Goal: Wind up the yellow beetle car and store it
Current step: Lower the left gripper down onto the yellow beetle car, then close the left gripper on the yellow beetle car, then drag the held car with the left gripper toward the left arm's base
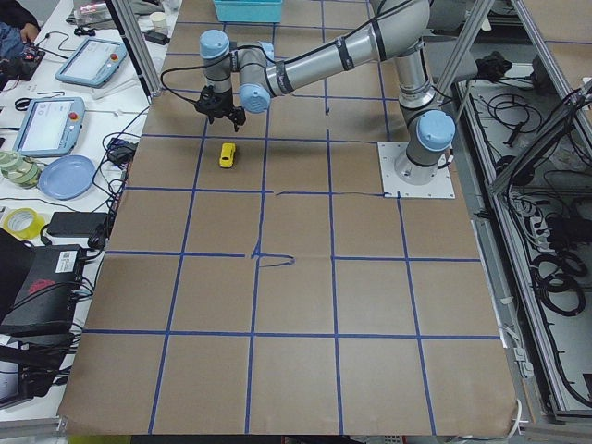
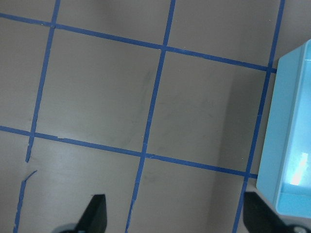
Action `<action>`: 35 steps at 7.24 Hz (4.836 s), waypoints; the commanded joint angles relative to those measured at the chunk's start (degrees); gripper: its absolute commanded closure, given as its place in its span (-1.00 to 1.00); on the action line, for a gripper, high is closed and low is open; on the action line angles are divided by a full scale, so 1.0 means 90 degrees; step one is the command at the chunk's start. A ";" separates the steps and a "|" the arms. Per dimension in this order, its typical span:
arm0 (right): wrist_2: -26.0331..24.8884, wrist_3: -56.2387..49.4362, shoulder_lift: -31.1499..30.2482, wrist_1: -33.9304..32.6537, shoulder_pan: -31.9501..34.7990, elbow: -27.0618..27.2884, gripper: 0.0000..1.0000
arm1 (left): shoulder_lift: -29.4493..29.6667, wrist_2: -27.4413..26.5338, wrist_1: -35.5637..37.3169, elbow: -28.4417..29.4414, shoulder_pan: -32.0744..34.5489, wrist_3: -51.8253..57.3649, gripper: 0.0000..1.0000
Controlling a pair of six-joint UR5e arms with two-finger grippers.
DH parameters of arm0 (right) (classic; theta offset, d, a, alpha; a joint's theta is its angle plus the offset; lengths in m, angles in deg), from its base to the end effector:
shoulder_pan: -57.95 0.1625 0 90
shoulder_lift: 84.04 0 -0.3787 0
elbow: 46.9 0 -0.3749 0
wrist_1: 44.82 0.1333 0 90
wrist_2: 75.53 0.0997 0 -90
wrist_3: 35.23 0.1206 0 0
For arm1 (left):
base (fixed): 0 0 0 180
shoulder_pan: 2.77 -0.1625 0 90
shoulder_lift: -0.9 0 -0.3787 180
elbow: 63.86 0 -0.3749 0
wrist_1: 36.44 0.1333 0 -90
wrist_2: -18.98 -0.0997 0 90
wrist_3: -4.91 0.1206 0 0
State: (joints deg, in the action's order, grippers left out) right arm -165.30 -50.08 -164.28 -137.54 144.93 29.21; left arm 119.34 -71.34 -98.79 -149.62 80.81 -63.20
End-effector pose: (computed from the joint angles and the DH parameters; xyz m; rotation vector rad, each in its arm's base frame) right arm 0.1045 -0.5578 0.4549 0.3221 -3.1048 0.1855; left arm -0.0615 -0.6400 0.2274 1.8860 -2.4784 0.0850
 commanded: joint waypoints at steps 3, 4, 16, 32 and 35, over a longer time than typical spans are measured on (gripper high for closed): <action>-0.0006 0.0000 0.0000 -0.0010 -0.0006 0.0010 -1.00 | 0.0609 0.0016 0.0665 -0.0353 -0.0097 -0.0399 -1.00; -0.0006 0.0000 0.0000 -0.0010 -0.0006 0.0010 -1.00 | 0.0677 0.0006 0.0755 -0.0384 -0.0097 -0.0411 -1.00; 0.0072 0.0146 -0.0020 0.0029 -0.0016 -0.0010 -1.00 | 0.0746 0.2541 0.0795 -0.0033 0.0156 -0.1817 1.00; 0.0033 0.1201 -0.0039 0.0107 0.0013 -0.0019 -1.00 | 0.0952 0.0758 0.0814 -0.0023 -0.0710 -0.0245 1.00; 0.0043 0.1201 -0.0030 0.0107 0.0023 -0.0019 -1.00 | 0.0903 0.0748 0.0824 -0.0111 -0.1365 0.0377 1.00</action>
State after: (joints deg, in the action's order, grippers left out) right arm -164.81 -39.27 -164.58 -136.54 145.11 29.03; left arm 127.56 -64.51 -91.38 -150.44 70.60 -62.91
